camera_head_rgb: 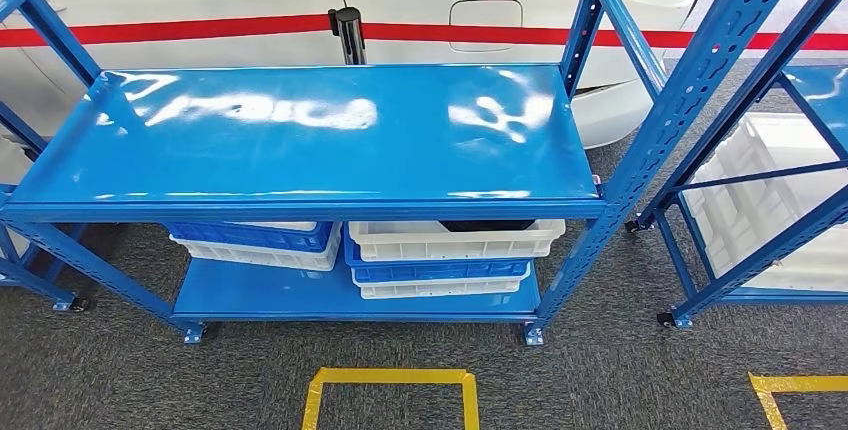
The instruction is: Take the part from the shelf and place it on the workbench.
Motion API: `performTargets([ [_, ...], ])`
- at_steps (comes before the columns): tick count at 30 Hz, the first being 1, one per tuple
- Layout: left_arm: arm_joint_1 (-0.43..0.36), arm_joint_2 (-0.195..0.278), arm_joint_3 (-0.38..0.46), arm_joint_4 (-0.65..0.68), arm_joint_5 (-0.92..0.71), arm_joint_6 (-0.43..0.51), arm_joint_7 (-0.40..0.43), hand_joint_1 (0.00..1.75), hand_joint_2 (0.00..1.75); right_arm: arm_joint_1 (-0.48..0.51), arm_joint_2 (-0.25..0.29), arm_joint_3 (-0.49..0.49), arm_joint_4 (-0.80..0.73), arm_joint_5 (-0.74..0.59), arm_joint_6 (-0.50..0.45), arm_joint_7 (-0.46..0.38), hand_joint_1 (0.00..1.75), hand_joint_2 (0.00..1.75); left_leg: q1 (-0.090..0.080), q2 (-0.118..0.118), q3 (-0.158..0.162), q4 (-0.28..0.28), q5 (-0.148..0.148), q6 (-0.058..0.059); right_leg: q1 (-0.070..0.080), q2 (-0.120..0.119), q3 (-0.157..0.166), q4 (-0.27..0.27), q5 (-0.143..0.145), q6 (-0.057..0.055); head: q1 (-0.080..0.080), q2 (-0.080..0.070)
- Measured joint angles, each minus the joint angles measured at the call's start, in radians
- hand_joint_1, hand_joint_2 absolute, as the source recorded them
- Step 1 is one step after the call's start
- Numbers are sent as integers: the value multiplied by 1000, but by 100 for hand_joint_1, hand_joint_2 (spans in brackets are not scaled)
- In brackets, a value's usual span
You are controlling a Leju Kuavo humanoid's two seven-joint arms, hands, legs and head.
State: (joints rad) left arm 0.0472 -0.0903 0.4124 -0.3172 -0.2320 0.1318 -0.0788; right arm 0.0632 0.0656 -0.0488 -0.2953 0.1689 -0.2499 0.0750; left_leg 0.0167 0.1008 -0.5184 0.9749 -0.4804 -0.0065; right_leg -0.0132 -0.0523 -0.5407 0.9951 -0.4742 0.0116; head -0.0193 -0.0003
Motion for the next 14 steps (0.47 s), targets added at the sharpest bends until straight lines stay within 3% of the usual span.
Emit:
performTargets([
  [14, 72, 62, -311, -54, 208, -115, 68, 0, 0, 62, -48, 24, -64, -150, 223, -63, 0, 0, 0, 0, 0, 0, -1, 0, 0, 0, 0, 0, 0, 0, 0, 0],
])
